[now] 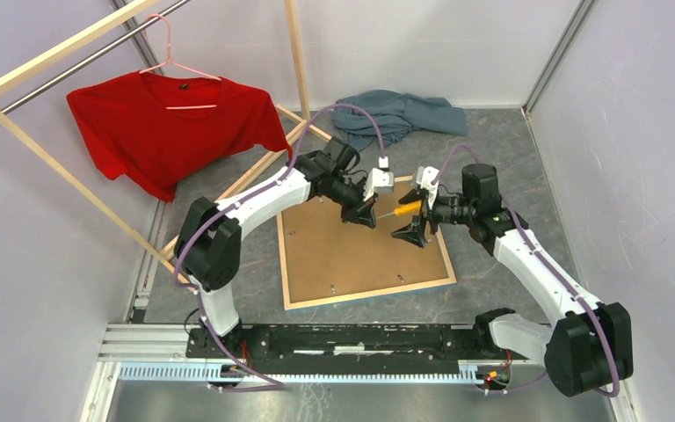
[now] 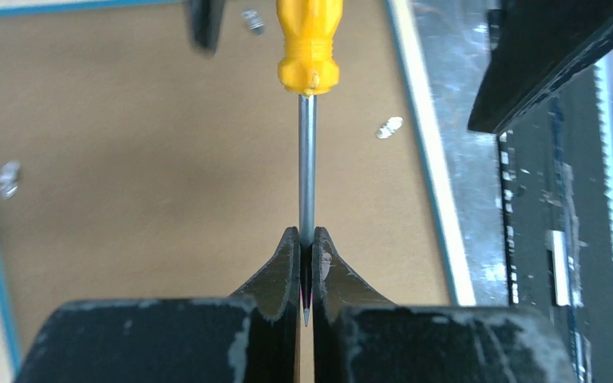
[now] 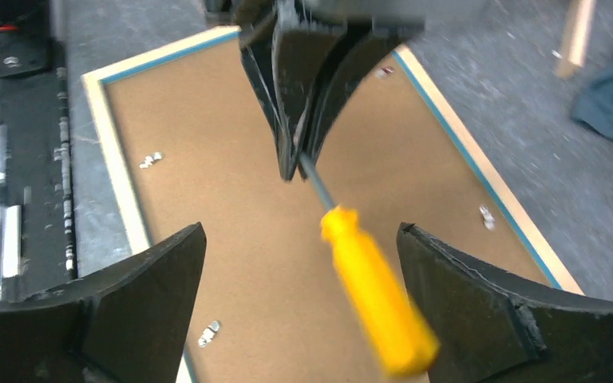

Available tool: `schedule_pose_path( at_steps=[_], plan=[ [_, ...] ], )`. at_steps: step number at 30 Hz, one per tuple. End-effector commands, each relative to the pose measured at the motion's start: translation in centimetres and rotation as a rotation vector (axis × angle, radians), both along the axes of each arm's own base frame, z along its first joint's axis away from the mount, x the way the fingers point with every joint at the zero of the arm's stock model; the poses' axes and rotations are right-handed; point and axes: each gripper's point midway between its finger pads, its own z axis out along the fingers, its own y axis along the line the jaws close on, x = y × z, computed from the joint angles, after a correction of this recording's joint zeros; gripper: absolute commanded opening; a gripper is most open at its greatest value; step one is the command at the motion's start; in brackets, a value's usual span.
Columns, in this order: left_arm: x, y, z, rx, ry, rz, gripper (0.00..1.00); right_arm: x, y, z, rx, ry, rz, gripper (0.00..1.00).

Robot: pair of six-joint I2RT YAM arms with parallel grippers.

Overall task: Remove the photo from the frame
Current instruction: Place the screwdriver at the center of the board.

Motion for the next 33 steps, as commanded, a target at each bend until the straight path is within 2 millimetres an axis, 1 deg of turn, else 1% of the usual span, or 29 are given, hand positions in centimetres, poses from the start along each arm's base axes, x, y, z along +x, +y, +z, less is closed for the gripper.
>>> schedule_pose_path(
  at_steps=[1, 5, 9, 11, 13, 16, 18, 22, 24, 26, 28, 29, 33],
  plan=[
    [5.8, 1.3, 1.5, -0.023, -0.069, 0.23, 0.02, 3.0, -1.7, -0.3, -0.059, -0.054, -0.178, 0.98],
    [10.2, 3.8, 0.9, 0.032, -0.141, 0.395, 0.02, 5.4, -3.5, -0.8, -0.103, -0.061, -0.341, 0.98],
    [14.5, 7.3, -0.5, 0.125, -0.207, 0.529, 0.02, 7.1, -5.4, -1.2, -0.136, -0.072, -0.474, 0.98],
    [16.9, 9.4, -1.0, 0.173, -0.244, 0.601, 0.02, 7.5, -6.1, -1.2, -0.139, -0.075, -0.509, 0.98],
    [19.1, 11.7, -1.4, 0.214, -0.265, 0.678, 0.02, 7.5, -6.3, -1.1, -0.135, -0.077, -0.518, 0.98],
    [21.5, 14.3, -2.0, 0.26, -0.285, 0.744, 0.02, 7.5, -6.5, -1.0, -0.13, -0.083, -0.522, 0.98],
    [22.4, 15.5, -2.8, 0.309, -0.319, 0.758, 0.02, 7.6, -6.5, -0.9, -0.13, -0.088, -0.524, 0.98],
    [23.3, 17.5, -5.6, 0.445, -0.372, 0.742, 0.02, 7.6, -6.8, -1.0, -0.138, -0.088, -0.533, 0.98],
    [23.7, 18.4, -7.1, 0.508, -0.38, 0.751, 0.02, 7.6, -6.8, -1.0, -0.138, -0.09, -0.534, 0.98],
    [24.0, 19.4, -8.2, 0.557, -0.381, 0.777, 0.02, 7.7, -6.9, -1.0, -0.14, -0.09, -0.536, 0.98],
    [24.4, 19.8, -8.9, 0.574, -0.368, 0.81, 0.02, 7.7, -7.0, -1.0, -0.14, -0.092, -0.537, 0.98],
    [24.7, 20.3, -9.1, 0.593, -0.367, 0.844, 0.02, 7.6, -7.0, -1.0, -0.14, -0.093, -0.535, 0.98],
    [25.9, 21.4, -9.5, 0.603, -0.375, 0.953, 0.02, 7.8, -7.2, -1.0, -0.146, -0.099, -0.546, 0.98]
  ],
)
